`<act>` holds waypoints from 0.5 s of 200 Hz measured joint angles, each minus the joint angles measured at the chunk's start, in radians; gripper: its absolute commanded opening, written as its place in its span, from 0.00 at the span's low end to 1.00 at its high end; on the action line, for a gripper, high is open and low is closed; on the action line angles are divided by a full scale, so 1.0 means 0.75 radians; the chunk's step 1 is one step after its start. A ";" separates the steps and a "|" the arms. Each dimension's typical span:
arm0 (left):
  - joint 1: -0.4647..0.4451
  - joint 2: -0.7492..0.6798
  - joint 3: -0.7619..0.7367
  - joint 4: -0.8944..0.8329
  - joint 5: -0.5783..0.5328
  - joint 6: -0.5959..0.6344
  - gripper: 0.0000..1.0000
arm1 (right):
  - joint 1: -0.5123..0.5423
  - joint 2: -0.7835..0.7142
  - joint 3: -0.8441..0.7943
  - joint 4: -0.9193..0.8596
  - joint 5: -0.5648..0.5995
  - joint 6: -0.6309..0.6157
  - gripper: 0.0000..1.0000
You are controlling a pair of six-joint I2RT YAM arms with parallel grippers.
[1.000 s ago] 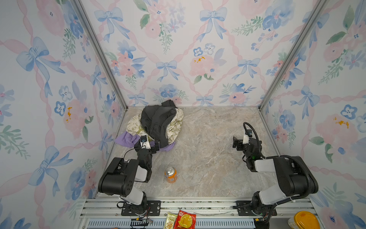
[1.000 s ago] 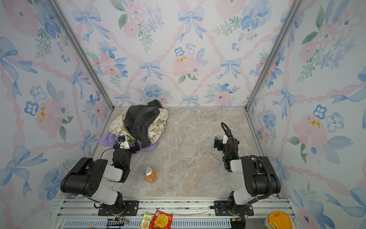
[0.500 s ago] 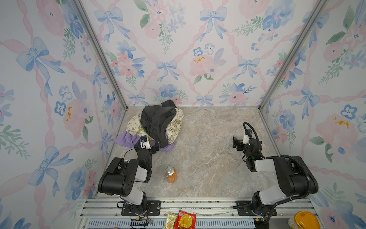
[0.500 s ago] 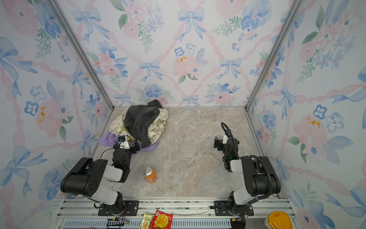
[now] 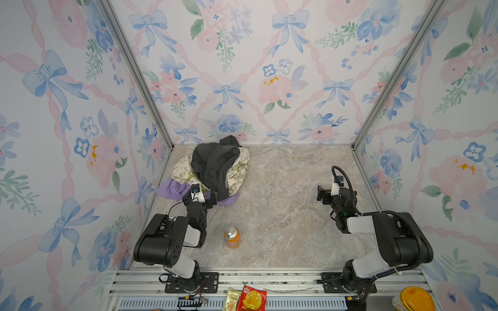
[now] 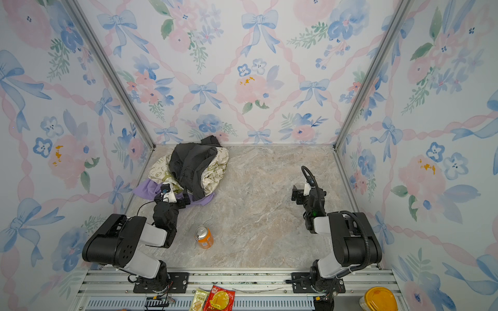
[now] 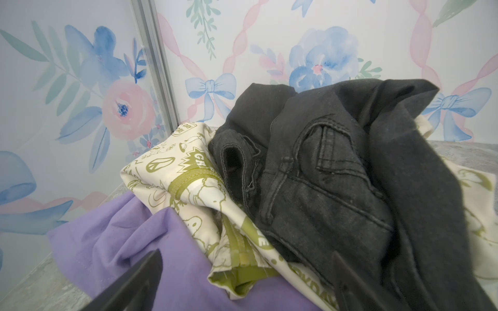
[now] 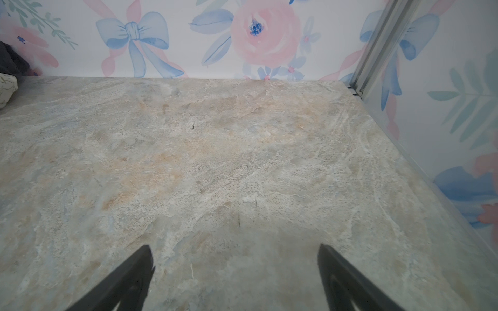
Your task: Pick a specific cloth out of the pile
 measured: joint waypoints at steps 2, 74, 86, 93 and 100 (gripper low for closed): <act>-0.005 -0.007 -0.002 -0.001 -0.002 0.001 0.98 | 0.000 -0.005 0.003 -0.013 0.003 0.000 0.97; -0.141 -0.739 -0.089 -0.338 -0.143 -0.061 0.98 | 0.052 -0.527 0.115 -0.485 0.069 0.002 0.97; -0.150 -0.881 -0.084 -0.458 -0.153 -0.106 0.97 | 0.079 -0.594 0.140 -0.566 0.059 0.005 0.97; -0.150 -0.953 -0.076 -0.530 -0.159 -0.135 0.97 | 0.099 -0.632 0.159 -0.615 0.051 0.007 0.97; -0.150 -1.016 -0.063 -0.603 -0.166 -0.169 0.97 | 0.125 -0.666 0.183 -0.665 0.040 0.009 0.97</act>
